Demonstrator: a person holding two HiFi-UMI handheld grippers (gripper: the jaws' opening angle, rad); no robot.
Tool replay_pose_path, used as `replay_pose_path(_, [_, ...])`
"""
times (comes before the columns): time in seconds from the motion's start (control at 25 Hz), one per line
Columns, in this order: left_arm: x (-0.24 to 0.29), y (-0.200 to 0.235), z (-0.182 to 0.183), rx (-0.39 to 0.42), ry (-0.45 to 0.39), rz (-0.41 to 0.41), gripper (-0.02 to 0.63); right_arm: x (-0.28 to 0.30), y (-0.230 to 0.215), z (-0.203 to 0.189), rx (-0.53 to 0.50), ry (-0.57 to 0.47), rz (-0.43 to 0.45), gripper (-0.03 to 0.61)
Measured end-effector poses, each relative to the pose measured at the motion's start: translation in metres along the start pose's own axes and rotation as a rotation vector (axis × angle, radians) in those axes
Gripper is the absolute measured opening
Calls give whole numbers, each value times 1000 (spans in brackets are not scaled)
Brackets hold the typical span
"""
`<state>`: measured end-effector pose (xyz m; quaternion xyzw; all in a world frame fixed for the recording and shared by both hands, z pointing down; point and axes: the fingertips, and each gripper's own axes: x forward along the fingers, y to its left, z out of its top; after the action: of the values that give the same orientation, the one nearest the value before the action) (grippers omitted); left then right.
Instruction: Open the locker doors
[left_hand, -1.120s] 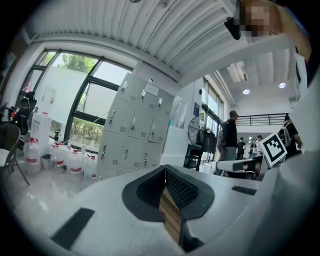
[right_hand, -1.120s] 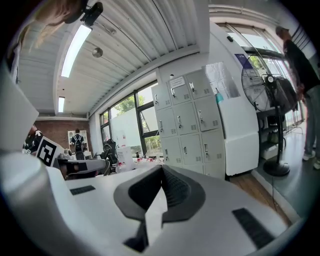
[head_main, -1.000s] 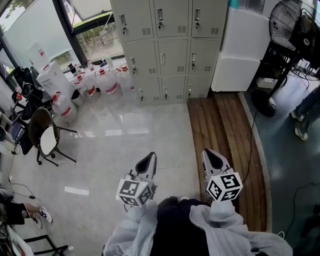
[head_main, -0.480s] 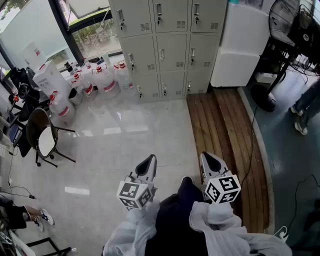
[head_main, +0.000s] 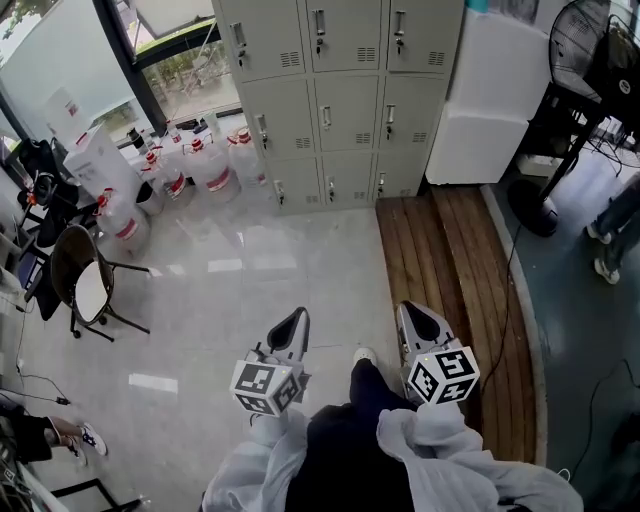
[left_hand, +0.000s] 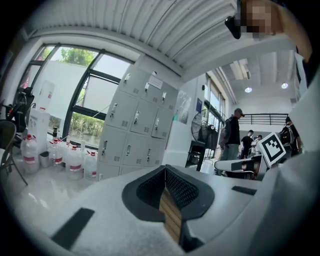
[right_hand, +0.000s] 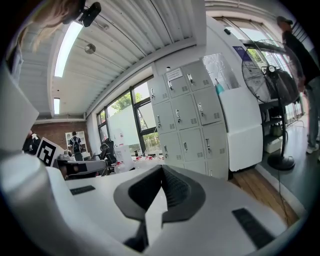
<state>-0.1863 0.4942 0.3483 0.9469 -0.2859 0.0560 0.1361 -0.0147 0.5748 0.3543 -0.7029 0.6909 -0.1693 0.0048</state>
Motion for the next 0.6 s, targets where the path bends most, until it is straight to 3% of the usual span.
replay_pose_path(0.6, [147, 65, 44, 15, -5, 52, 11, 150, -87, 50, 24, 20, 58, 0])
